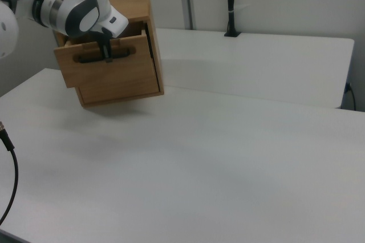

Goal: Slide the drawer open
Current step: 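Pull the handle outward, sliding the drawer out of the cabinet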

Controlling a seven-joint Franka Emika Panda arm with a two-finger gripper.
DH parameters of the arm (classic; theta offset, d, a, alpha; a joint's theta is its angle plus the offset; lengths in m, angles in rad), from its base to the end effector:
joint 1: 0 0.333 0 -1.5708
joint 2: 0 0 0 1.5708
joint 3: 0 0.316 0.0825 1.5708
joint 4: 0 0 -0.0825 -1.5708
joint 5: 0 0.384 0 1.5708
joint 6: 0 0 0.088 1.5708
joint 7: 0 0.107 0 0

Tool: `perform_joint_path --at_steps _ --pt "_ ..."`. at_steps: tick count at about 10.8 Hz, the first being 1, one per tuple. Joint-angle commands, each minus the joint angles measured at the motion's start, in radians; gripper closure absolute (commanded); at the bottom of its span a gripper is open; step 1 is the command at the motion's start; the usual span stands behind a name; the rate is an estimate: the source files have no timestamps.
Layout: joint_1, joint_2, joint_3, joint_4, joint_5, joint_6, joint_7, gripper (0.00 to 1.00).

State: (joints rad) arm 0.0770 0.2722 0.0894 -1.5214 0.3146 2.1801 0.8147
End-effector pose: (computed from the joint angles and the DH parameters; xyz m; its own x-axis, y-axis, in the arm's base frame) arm 0.6691 0.1166 0.5476 0.7059 -0.7083 0.0013 -0.6231 -0.6218 -0.4745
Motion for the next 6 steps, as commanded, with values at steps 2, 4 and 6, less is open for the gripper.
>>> perform_joint_path --at_steps 2,4,6 --pt "-0.04 -0.074 0.003 -0.086 -0.015 -0.103 -0.068 0.95" --pt "-0.057 -0.086 0.003 -0.1 -0.029 -0.144 -0.087 0.95" --pt "-0.071 -0.099 0.001 -0.103 -0.032 -0.184 -0.101 0.95"
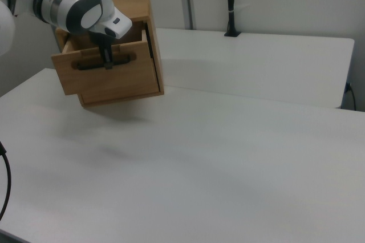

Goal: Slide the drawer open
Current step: 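Pull the handle outward, sliding the drawer out of the cabinet, then open the gripper and lift it away from the handle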

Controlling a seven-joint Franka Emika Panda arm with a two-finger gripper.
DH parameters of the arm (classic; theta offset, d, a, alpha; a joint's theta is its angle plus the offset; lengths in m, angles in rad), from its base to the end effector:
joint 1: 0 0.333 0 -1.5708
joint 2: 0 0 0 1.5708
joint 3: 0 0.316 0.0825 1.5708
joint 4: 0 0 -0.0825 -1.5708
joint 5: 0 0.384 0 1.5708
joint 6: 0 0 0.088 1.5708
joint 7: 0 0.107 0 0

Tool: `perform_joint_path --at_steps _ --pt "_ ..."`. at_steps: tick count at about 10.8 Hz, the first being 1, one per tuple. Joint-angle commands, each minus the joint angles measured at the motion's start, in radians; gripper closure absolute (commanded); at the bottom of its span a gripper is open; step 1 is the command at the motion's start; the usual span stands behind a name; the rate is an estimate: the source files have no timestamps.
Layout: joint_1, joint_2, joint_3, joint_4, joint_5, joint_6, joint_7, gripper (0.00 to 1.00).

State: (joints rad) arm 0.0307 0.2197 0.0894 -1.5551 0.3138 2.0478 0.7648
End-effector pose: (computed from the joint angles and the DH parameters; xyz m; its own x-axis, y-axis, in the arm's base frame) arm 0.6500 0.0898 0.5506 0.7332 -0.6785 -0.0448 -0.6352 -0.6598 -0.4016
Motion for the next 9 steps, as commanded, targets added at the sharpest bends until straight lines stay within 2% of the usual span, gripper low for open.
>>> perform_joint_path --at_steps 1,3,4,5,6,7,9 --pt "-0.032 -0.051 0.001 -0.071 -0.032 -0.067 -0.051 0.95" --pt "-0.038 -0.059 0.001 -0.069 -0.032 -0.098 -0.051 0.93" --pt "-0.044 -0.065 0.0 -0.069 -0.032 -0.115 -0.051 0.86" --pt "-0.046 -0.068 -0.005 -0.068 -0.032 -0.124 -0.05 0.61" --pt "-0.051 -0.072 -0.007 -0.066 -0.032 -0.139 -0.045 0.3" --pt "-0.06 -0.075 -0.007 -0.065 -0.03 -0.144 -0.044 0.24" --pt "-0.066 -0.08 -0.008 -0.062 -0.03 -0.161 -0.039 0.03"
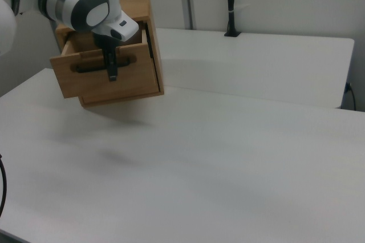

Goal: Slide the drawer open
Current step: 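Open the gripper and lift it away from the handle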

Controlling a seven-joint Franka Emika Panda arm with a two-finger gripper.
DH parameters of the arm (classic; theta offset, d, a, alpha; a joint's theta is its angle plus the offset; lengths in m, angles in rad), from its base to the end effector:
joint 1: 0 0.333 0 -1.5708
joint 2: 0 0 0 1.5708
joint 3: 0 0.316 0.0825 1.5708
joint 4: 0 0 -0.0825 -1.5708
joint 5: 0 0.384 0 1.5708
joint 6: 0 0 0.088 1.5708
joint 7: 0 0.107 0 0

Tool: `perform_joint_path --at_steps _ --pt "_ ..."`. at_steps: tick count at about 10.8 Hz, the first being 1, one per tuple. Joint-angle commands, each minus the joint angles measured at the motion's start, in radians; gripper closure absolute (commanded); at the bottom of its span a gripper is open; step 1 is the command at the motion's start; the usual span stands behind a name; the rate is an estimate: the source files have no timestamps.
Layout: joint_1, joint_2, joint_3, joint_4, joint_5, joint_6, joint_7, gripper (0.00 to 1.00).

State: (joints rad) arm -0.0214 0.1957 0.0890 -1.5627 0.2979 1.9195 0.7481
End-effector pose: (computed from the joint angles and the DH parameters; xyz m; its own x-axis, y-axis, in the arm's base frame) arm 0.6370 0.0590 0.5487 0.7303 -0.6755 -0.1014 -0.6666 -0.6724 -0.3218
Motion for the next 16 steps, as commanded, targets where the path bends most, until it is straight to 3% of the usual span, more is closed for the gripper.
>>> perform_joint_path --at_steps 1,4,7,10,11,16 --pt "-0.015 -0.065 -0.008 -0.051 -0.014 -0.033 -0.023 0.0" --pt "-0.032 -0.102 -0.015 -0.007 -0.013 -0.085 -0.03 0.0" --pt "-0.017 -0.188 -0.081 -0.004 -0.023 -0.164 -0.071 0.0" --pt "0.041 -0.222 -0.081 -0.013 -0.219 -0.208 -0.157 0.0" --pt "0.052 -0.223 -0.081 -0.022 -0.264 -0.209 -0.227 0.0" --pt "0.02 -0.239 -0.08 -0.02 -0.356 -0.3 -0.729 0.0"
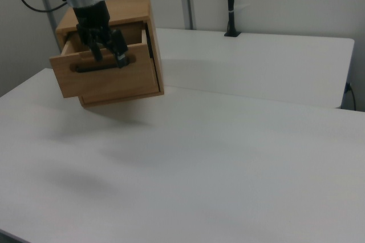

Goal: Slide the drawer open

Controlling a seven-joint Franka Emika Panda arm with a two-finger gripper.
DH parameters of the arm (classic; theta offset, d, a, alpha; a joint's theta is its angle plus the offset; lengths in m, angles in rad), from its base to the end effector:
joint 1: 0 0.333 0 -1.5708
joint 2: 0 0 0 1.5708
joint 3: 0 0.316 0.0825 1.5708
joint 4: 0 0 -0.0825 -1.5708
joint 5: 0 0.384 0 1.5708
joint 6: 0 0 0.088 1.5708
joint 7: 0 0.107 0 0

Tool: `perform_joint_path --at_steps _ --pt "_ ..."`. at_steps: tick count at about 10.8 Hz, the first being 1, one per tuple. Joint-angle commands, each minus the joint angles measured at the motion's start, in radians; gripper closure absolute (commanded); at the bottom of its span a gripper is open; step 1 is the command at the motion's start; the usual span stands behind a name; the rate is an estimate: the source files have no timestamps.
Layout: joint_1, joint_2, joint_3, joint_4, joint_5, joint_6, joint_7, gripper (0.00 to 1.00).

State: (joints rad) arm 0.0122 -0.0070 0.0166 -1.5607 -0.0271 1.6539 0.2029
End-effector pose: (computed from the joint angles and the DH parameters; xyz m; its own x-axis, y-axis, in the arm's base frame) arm 0.5609 0.0135 0.6410 0.9798 -0.1711 0.1034 -0.1727 -0.9850 0.0065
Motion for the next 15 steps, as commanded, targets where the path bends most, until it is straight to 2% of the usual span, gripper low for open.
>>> perform_joint_path --at_steps 1,6,9,15 --pt "-0.021 -0.034 -0.007 -0.019 -0.031 -0.032 -0.186 0.0" --pt "-0.027 -0.048 -0.001 -0.019 -0.017 -0.061 -0.166 0.0" --pt "-0.024 -0.056 0.002 -0.024 0.001 -0.066 -0.089 0.0" --pt "-0.02 -0.057 0.002 -0.03 -0.004 -0.066 -0.114 0.0"
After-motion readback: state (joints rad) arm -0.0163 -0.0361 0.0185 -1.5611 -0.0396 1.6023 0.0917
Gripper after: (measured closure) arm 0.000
